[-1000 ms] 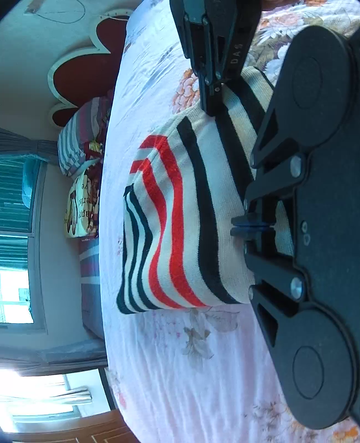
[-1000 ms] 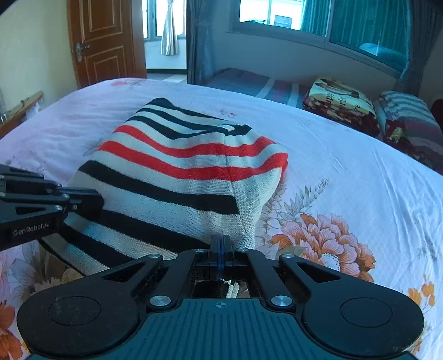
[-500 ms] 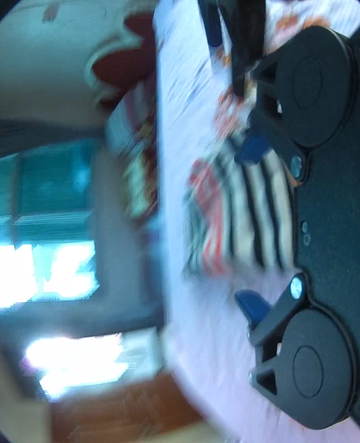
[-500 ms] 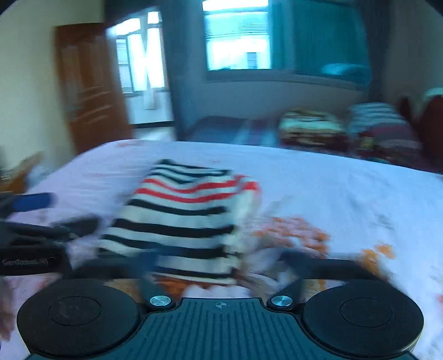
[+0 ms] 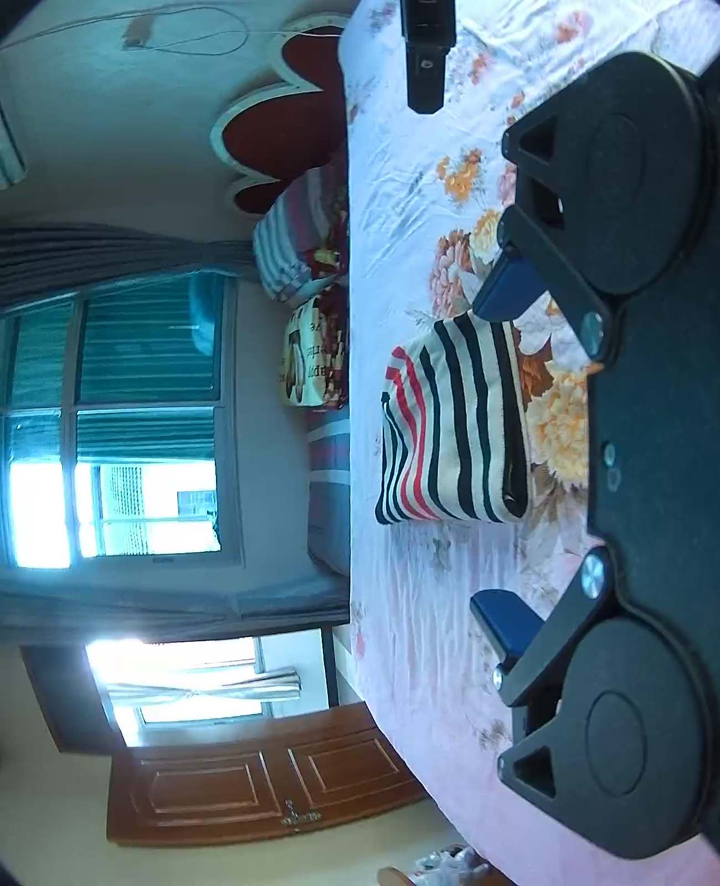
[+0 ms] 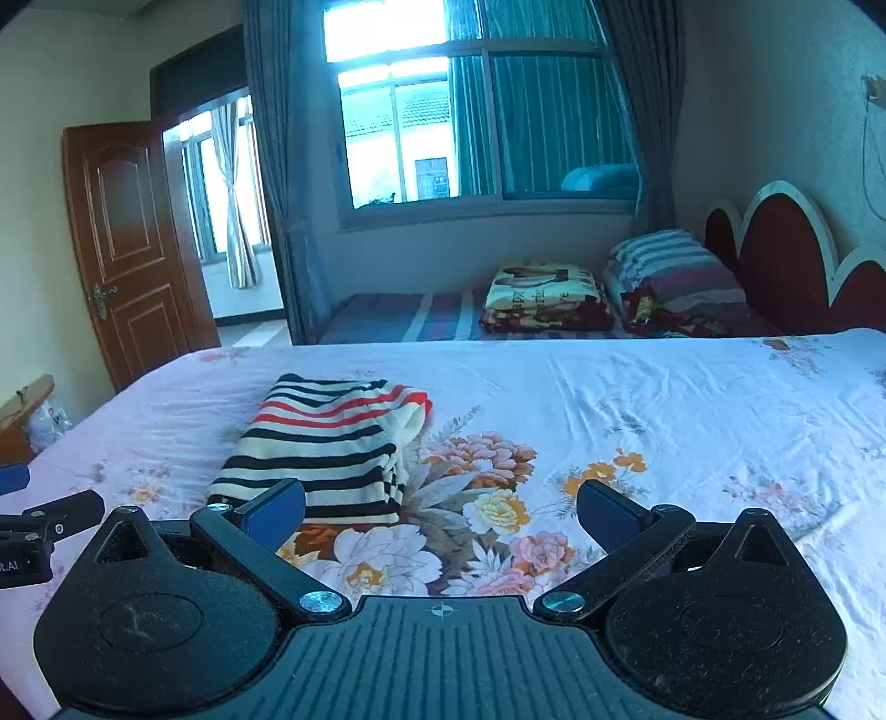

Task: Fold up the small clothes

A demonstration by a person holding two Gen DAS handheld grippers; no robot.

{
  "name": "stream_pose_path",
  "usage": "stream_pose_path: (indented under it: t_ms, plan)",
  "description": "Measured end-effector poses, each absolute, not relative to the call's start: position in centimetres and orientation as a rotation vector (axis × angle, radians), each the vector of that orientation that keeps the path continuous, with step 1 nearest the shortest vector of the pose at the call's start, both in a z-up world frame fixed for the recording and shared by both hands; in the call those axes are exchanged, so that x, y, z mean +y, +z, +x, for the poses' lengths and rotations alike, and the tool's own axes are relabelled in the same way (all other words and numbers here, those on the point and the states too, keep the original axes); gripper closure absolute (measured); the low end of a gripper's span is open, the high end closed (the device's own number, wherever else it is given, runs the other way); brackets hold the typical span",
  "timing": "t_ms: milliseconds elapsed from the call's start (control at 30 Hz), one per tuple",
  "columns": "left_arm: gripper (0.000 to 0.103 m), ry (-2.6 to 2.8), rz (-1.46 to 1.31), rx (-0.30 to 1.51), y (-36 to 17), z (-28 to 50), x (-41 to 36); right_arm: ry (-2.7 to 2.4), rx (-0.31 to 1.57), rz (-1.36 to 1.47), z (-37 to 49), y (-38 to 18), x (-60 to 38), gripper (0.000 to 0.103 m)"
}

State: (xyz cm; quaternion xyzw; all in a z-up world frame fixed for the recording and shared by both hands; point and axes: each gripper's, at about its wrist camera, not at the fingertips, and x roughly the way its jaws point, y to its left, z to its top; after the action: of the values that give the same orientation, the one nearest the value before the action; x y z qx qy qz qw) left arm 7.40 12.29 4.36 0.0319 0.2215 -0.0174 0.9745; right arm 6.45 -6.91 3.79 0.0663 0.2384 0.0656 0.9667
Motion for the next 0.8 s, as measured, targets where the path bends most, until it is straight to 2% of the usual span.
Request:
stream_pose_path:
  t_ms: [367, 800]
  plan:
    - [0.001, -0.032, 0.029, 0.417, 6.4, 2.6, 12.3, 0.171, 0.458, 0.103, 1.1, 5.4, -5.4, 0.0]
    - [0.001, -0.042, 0.036, 0.373, 7.3, 1.6, 11.4, 0.163, 0.442, 0.103, -0.2, 7.1, -6.2, 0.0]
